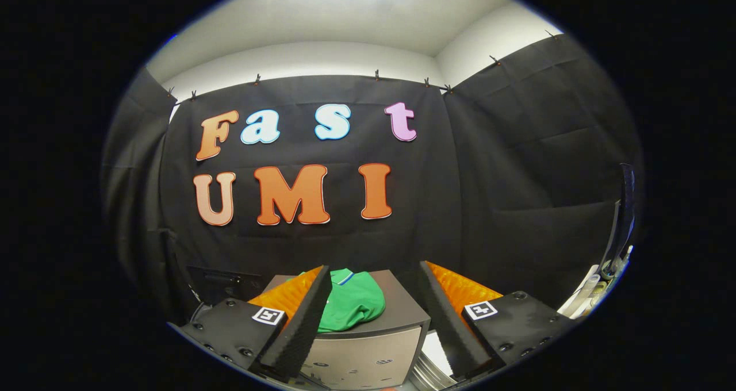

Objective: Put the clothes into the washing machine and then close the washing machine lid.

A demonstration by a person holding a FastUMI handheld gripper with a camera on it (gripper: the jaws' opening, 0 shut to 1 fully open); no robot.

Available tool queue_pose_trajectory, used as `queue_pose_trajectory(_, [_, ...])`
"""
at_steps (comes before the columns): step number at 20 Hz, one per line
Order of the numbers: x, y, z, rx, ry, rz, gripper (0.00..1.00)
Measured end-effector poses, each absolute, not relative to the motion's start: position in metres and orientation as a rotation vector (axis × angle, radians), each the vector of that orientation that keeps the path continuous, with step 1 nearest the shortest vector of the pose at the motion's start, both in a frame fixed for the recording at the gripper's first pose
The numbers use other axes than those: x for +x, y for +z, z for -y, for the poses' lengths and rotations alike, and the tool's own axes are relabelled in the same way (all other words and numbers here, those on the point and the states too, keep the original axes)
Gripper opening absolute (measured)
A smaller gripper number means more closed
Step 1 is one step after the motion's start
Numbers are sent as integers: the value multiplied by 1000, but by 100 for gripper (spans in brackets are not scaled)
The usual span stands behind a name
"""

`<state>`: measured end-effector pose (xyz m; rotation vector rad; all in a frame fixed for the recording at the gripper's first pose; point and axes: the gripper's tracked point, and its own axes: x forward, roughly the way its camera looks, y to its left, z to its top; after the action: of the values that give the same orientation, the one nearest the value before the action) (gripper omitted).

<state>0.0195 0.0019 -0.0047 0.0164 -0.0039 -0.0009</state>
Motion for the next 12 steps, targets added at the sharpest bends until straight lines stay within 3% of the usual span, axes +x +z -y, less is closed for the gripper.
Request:
queue_pose_trajectory(6, [31,-11,-15,41,18,-3,98])
queue_pose_trajectory(12, [72,-7,-60,99,134,-20,98])
